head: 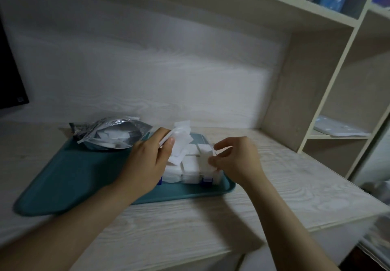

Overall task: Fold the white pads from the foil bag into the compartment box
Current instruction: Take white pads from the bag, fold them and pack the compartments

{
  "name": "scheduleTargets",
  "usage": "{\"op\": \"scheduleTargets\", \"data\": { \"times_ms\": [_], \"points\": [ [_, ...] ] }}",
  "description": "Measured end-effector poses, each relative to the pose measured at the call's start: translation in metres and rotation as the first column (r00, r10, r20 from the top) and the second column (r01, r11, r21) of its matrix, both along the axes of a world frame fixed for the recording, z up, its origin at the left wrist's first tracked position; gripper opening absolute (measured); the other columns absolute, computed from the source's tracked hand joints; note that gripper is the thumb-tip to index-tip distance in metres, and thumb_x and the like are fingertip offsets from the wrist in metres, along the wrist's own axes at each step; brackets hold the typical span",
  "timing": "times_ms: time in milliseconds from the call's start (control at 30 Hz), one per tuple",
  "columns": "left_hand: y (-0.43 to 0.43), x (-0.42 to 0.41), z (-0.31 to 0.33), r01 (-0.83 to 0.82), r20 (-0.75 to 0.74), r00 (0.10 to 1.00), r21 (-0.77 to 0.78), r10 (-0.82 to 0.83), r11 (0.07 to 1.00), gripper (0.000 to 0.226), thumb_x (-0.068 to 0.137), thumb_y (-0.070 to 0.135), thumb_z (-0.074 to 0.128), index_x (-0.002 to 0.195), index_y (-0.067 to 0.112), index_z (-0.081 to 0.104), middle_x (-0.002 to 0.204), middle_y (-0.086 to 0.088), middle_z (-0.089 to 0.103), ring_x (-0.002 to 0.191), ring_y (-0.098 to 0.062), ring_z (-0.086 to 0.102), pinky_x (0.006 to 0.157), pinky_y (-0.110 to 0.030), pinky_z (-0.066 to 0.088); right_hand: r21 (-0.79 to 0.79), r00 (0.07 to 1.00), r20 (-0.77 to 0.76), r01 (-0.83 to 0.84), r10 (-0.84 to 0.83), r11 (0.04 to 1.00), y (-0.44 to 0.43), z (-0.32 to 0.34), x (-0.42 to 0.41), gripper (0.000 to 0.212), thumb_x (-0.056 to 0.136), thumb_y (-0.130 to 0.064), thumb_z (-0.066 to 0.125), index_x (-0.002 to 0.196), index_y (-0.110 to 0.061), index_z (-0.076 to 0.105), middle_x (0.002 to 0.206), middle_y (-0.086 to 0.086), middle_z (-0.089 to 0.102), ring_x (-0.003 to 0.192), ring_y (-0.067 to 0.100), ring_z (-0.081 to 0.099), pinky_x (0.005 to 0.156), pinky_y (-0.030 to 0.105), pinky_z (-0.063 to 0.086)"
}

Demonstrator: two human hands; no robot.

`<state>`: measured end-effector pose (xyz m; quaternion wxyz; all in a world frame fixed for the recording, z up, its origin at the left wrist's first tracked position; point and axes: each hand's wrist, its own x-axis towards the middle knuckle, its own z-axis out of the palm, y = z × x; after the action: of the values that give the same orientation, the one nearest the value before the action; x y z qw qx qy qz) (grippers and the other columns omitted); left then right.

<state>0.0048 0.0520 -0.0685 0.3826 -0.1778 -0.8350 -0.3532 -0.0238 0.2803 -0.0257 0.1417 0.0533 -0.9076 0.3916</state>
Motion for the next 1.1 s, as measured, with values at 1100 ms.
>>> {"op": "scheduleTargets", "data": {
  "times_ms": [1100],
  "points": [
    [-0.038,-0.02,0.01,0.024,0.284,0.904,0.71,-0.318,0.704,0.023,0.106,0.014,0.061,0.124,0.006,0.071,0.104,-0.008,0.081,0.094,-0.027,0.079,0.071,-0.041,0.067,-0.602,0.883,0.009,-0.369,0.469,0.708,-0.099,0.015,-0.054,0.013,0.094,-0.02,0.075,0.096,-0.008,0.081,0.085,0.0,0.075,0.081,0.015,0.063,0.079,0.036,0.054]
  ]
}}
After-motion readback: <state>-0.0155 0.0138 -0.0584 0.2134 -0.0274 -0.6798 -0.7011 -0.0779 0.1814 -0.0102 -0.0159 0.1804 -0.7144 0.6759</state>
